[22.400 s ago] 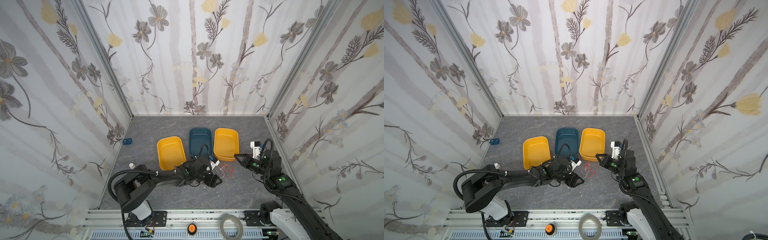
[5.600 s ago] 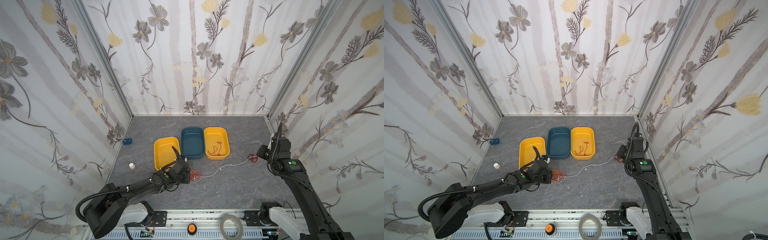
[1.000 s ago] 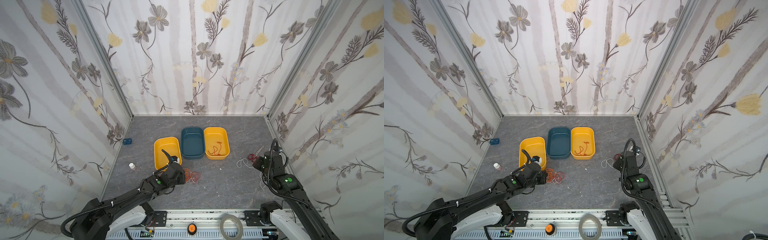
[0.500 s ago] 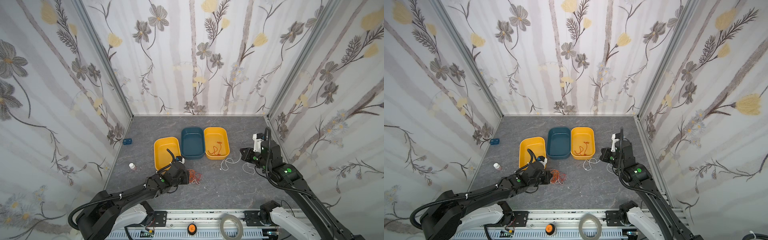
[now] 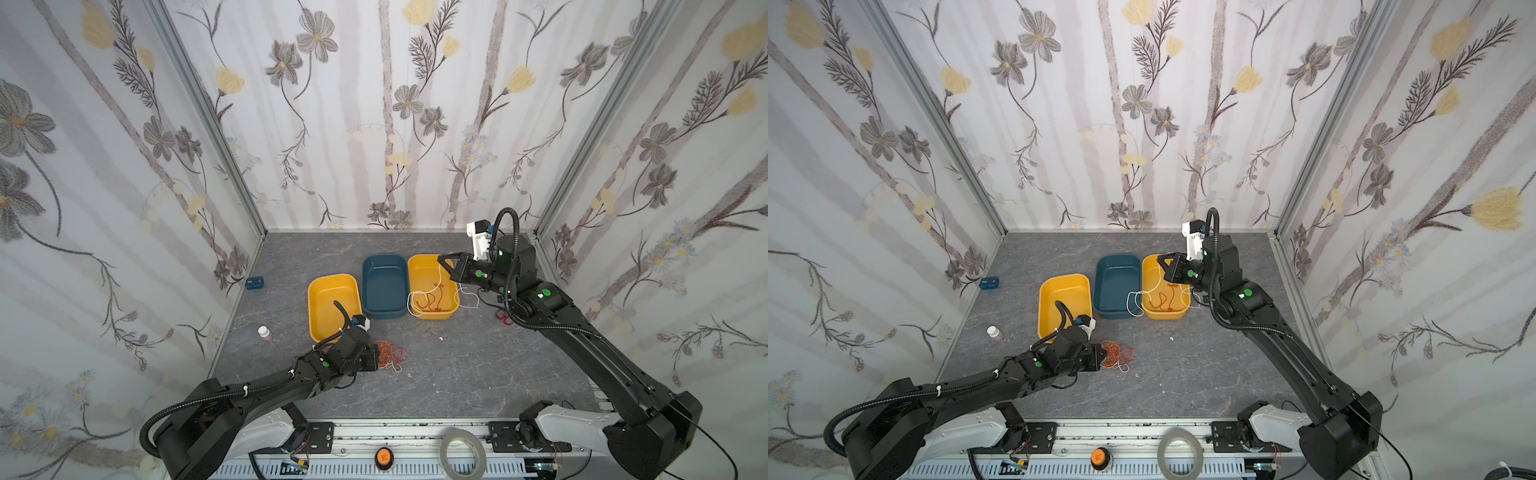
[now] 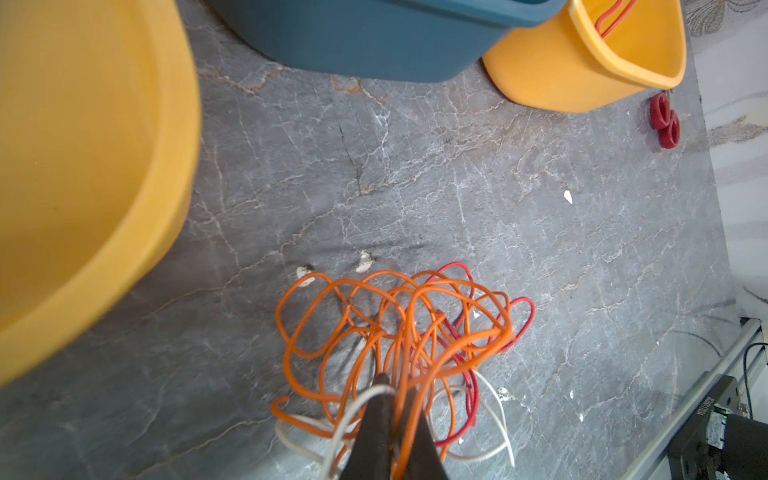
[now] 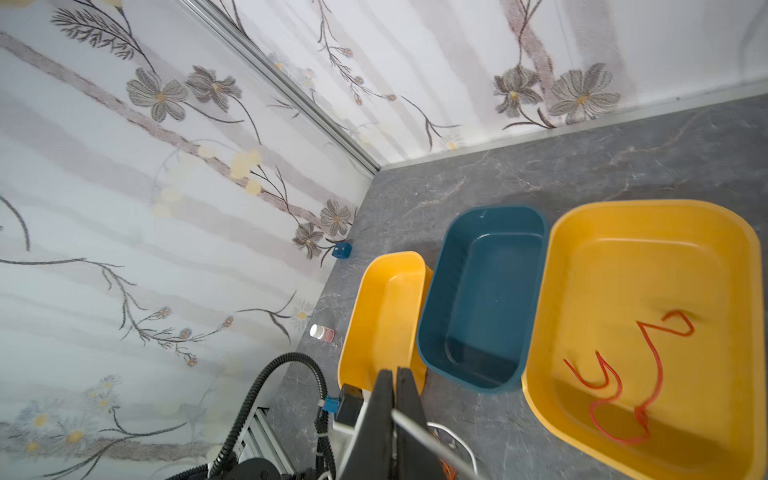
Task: Untangle the cables
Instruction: 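Carry the white wire over the teal tub and open the right gripper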
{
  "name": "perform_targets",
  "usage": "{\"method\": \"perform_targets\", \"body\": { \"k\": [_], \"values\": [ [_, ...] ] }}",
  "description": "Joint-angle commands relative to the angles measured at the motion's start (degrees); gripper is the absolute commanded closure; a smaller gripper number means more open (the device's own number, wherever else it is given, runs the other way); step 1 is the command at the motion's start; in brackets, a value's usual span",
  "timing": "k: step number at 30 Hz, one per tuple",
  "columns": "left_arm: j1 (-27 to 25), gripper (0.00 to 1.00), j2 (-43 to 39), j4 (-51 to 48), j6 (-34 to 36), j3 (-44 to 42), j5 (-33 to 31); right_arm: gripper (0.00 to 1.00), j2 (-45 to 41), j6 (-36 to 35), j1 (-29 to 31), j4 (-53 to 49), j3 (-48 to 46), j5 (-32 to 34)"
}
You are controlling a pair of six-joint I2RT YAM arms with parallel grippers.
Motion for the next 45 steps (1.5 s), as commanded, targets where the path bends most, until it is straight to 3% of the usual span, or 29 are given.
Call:
{"method": "perform_targets", "body": {
  "k": [1,10,14,18,26,33,45],
  "values": [
    [-0.23,0.94,-0.29,2.84,-1.00,-0.49,-0.32,1.00,4.75,3.04,0.49,8.23,4.03,-5.09],
    [-0.65,0.94,-1.76,2.66,-1.01,-1.43,-0.56,1.00,23.70,4.80,3.21,13.49,17.03,-7.47],
    [-0.76,0.94,-2.84,1.94,-1.01,-1.65,-0.95,1.00,31.94,6.19,3.20,19.91,22.30,-13.46],
    [-0.82,0.94,-3.96,1.28,-1.27,-2.11,-1.28,1.00,40.57,5.56,3.22,19.76,30.18,-20.15],
    [-1.02,0.94,-5.67,0.29,-2.24,-2.71,-2.28,1.00,51.45,13.66,3.07,26.72,35.65,-25.01],
    [-1.11,0.94,-5.30,0.20,-2.57,-2.72,-2.63,1.00,52.34,12.70,1.72,24.75,30.72,-21.98],
    [-1.04,0.93,-4.67,0.36,-2.42,-2.71,-2.72,1.00,47.56,0.71,0.71,8.43,24.86,-9.61]
  ]
}}
